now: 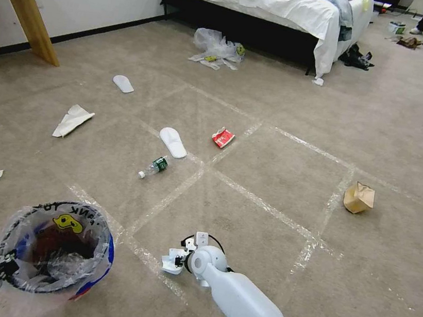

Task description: Pick up the trash bin and place the garbage on the floor into it.

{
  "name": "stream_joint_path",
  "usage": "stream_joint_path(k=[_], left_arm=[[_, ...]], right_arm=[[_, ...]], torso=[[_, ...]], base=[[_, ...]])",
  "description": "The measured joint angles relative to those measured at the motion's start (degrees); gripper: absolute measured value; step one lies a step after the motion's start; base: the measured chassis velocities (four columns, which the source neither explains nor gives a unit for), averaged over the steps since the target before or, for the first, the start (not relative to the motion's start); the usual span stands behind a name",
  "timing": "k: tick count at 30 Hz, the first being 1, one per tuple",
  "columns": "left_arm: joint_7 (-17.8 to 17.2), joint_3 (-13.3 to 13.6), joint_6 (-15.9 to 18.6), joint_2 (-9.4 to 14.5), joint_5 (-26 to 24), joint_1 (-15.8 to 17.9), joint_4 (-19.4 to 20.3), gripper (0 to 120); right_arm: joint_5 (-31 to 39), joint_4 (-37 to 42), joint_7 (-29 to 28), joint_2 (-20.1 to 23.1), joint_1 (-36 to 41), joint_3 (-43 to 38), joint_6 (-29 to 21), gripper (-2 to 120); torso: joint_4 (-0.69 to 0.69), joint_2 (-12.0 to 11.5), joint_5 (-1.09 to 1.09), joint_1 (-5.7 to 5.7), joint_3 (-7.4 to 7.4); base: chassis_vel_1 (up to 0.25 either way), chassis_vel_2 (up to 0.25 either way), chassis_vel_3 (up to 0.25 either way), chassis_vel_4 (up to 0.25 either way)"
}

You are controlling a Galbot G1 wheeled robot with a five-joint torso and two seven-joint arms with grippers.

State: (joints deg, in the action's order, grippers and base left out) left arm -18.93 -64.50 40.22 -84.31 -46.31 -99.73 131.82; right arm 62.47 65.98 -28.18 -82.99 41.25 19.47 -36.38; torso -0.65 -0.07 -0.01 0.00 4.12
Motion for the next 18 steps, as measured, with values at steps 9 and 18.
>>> stream_joint_path(k=[9,18], left_arm=[[0.00,0.63,0.10,-0.18,0.26,-0.55,0.94,1],[-0.94,1.53,1.59,0.67,-2.09,-0.04,1.94,1]], right_arm=[[2.30,9.56,-0.65,4.92,1.38,-1.74,0.35,0],[5.78,20.91,-1.49,10.64,1.43,-9.03,0.46,0]], torso=[[0.00,0.00,0.01,0.00,0.00],[0.00,0.00,0.01,0.00,0.00]], base=[[0.000,0.000,0.000,0.000],[0.000,0.000,0.000,0.000]])
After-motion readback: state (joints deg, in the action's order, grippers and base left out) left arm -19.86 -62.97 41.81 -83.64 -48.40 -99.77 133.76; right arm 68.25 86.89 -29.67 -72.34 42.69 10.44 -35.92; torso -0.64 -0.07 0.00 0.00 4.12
